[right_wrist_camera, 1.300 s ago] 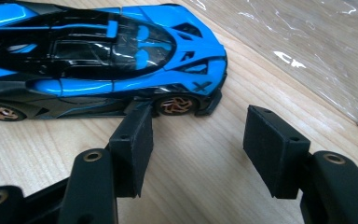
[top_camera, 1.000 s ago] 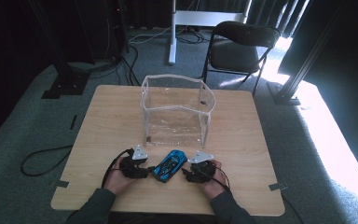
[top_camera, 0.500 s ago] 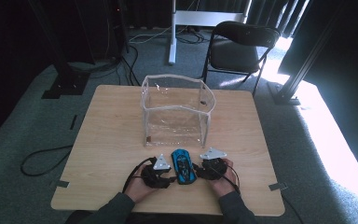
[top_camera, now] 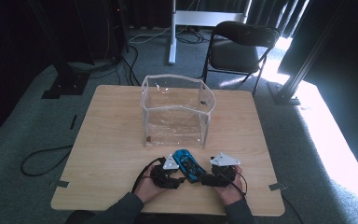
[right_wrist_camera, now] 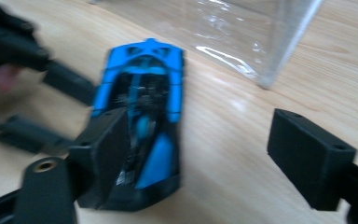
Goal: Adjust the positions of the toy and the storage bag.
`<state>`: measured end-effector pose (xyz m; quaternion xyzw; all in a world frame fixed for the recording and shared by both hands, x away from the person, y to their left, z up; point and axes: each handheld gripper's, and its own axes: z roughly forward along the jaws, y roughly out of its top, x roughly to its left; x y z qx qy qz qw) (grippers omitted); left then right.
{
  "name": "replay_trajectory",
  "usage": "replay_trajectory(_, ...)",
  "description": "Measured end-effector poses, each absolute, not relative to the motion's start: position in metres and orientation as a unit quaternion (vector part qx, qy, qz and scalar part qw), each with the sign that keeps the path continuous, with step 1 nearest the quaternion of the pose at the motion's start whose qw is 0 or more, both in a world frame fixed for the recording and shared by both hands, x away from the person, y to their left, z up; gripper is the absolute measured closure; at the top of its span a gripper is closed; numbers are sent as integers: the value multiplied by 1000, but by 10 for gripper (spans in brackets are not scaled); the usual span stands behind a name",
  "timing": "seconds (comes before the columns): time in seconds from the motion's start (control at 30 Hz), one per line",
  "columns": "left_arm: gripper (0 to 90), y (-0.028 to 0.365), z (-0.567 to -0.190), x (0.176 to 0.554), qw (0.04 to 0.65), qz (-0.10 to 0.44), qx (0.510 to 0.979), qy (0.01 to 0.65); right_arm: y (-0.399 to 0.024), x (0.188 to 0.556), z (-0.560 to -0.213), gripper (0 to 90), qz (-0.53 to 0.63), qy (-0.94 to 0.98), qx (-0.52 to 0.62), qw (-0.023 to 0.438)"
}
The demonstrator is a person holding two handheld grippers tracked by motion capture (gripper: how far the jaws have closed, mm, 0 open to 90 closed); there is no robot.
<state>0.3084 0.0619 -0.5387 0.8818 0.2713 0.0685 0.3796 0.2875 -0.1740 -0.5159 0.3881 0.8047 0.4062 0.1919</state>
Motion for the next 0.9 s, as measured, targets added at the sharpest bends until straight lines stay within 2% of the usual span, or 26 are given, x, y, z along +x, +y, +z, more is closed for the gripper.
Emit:
replay_trajectory(0.27, 460, 92, -534, 313, 392, 80, 867, 296, -148, 280, -526, 122, 393, 837, 338, 175)
replay_trajectory(0.43, 460, 106, -536, 316, 397, 89, 856, 319, -140, 281, -538, 118, 349, 857, 325, 194)
replay_trajectory(0.5, 460, 107, -538, 317, 393, 91, 856, 323, -143, 283, -541, 128, 335, 859, 330, 203)
replay_trajectory(0.77, 456, 105, -542, 318, 396, 86, 855, 325, -166, 294, -541, 121, 343, 854, 341, 190)
replay_trajectory(0.9, 457, 105, -543, 319, 396, 85, 854, 325, -178, 300, -538, 131, 338, 855, 338, 203)
